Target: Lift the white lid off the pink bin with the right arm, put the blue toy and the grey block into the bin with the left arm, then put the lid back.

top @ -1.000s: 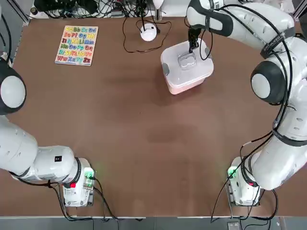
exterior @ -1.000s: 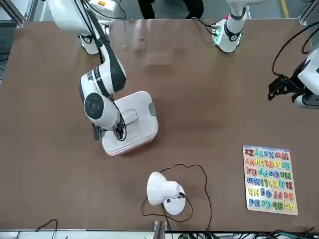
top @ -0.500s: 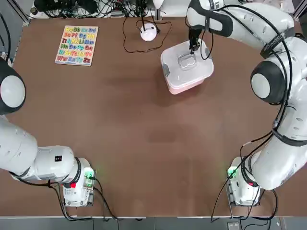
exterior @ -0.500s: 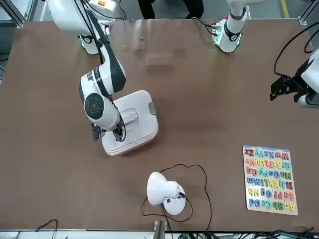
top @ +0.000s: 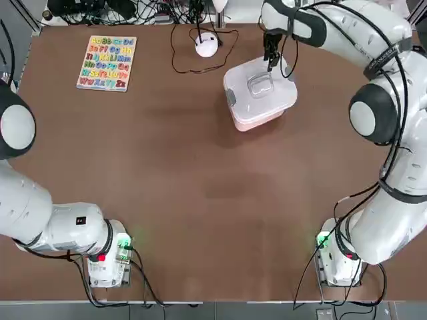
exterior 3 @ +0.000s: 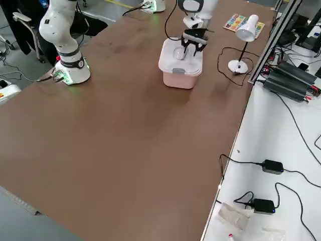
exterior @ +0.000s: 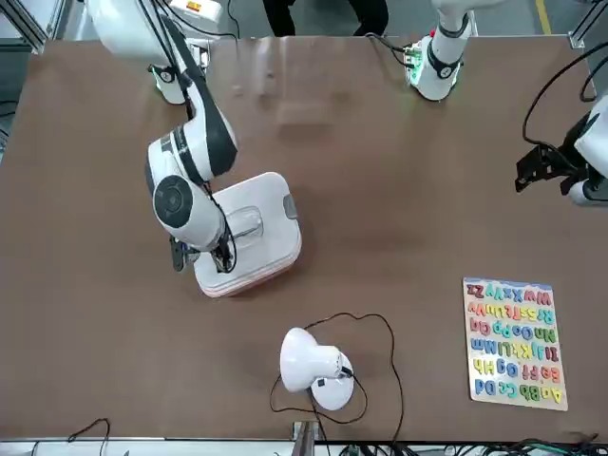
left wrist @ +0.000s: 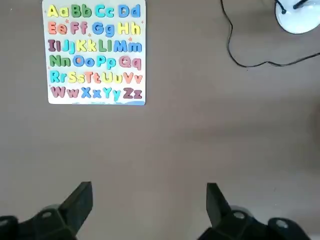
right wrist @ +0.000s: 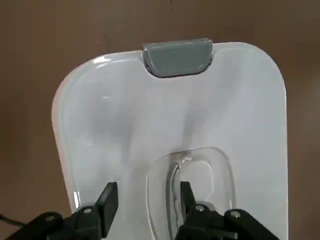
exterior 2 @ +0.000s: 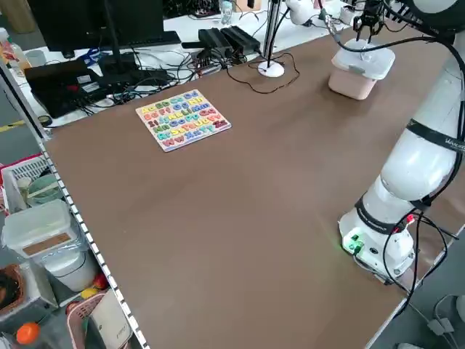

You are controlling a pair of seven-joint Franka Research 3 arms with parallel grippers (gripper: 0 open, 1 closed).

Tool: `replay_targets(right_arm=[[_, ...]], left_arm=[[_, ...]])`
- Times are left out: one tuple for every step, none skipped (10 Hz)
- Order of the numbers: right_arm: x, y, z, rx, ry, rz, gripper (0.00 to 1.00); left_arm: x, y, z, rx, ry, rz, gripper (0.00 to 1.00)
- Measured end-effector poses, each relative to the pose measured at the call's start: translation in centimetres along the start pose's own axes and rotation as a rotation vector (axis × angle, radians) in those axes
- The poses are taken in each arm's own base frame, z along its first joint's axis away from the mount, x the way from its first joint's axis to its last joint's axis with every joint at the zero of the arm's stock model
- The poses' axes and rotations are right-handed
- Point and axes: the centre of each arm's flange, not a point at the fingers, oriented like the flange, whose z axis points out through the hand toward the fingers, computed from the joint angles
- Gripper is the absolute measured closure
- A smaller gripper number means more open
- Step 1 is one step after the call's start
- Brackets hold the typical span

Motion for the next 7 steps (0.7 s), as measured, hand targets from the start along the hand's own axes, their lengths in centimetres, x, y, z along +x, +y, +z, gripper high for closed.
replay_targets(right_arm=[[0.7, 0.0, -1.2, -0.014, 0.001, -0.015, 0.3], [1.8, -0.3, -2.7, -0.017, -0.001, -0.043, 0.28], [3.4, -0.6, -4.5, -0.012, -0.007, -0.104, 0.23], [5.0, -0.8, -5.9, -0.004, -0.012, -0.196, 0.22], [6.2, -1.0, -6.6, 0.001, -0.013, -0.302, 0.22], [7.5, -1.2, -7.1, 0.008, -0.011, -0.414, 0.22], [9.1, -1.4, -7.5, 0.016, 0.002, -0.519, 0.22]], left_arm=[[0.0, 0.0, 0.0, 0.0, -0.001, 0.0, 0.0], [0.0, 0.0, 0.0, 0.0, -0.001, 0.0, 0.0], [0.0, 0.0, 0.1, 0.0, -0.001, -0.001, 0.0], [0.0, 0.0, 0.1, 0.0, -0.001, -0.001, 0.0], [0.0, 0.0, 0.1, 0.0, -0.002, -0.001, 0.0], [0.0, -0.1, 0.1, 0.0, -0.002, -0.001, 0.0], [0.0, -0.1, 0.1, 0.0, -0.002, -0.001, 0.0]])
